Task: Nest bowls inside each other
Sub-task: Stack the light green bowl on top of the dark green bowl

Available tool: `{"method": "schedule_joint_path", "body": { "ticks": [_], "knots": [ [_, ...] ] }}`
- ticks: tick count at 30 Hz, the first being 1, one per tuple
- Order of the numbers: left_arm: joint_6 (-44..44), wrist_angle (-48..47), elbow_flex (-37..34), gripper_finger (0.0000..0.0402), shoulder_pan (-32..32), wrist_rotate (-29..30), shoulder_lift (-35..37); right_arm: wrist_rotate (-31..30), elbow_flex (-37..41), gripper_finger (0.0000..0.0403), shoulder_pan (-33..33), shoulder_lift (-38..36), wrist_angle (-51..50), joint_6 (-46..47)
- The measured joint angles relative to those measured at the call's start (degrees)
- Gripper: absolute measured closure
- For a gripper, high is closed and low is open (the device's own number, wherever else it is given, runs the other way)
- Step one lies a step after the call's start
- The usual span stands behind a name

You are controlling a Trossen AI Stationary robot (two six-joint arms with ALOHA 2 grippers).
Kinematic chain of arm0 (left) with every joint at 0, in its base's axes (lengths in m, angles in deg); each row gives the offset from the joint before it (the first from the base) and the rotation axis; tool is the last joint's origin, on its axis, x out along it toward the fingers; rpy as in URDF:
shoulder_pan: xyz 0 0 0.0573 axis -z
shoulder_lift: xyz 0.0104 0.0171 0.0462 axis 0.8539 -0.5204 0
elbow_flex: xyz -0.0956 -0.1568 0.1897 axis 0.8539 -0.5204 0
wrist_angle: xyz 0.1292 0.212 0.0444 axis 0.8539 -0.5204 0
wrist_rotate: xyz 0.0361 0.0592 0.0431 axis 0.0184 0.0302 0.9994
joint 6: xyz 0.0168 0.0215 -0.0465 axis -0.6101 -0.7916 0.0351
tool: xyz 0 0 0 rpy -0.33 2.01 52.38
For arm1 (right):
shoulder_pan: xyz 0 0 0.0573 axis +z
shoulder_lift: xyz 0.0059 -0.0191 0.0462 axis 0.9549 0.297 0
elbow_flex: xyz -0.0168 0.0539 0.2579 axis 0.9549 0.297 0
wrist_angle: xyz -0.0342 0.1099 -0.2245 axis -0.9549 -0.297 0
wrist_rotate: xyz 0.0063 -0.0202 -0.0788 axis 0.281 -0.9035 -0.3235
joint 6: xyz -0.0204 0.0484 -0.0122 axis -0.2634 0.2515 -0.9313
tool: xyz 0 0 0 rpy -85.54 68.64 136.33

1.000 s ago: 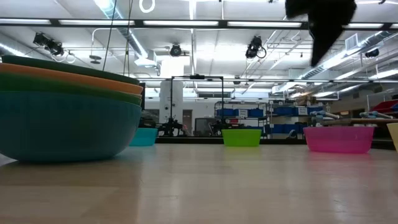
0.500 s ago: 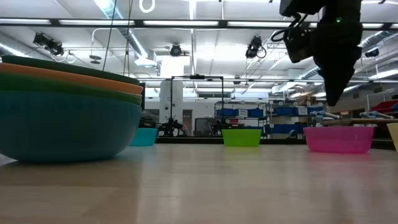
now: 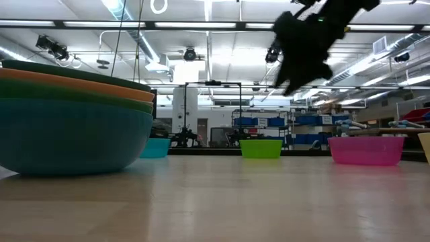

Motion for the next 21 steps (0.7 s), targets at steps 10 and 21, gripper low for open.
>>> {"method": "schedule_joint_path", "body": {
  "ticks": [10, 21],
  "knots": [
    [-5.1, 0.0, 0.0, 0.0296, -0.1, 1.9, 0.9, -2.1, -4.7, 0.0230, -11.0, 11.7, 17.9, -14.6],
    [-6.3, 0.0, 0.0, 0.0296, -0.1, 3.4, 4.0, -2.4, -23.8, 0.0234, -17.0, 32.2, -3.7, -20.8]
  ]
}}
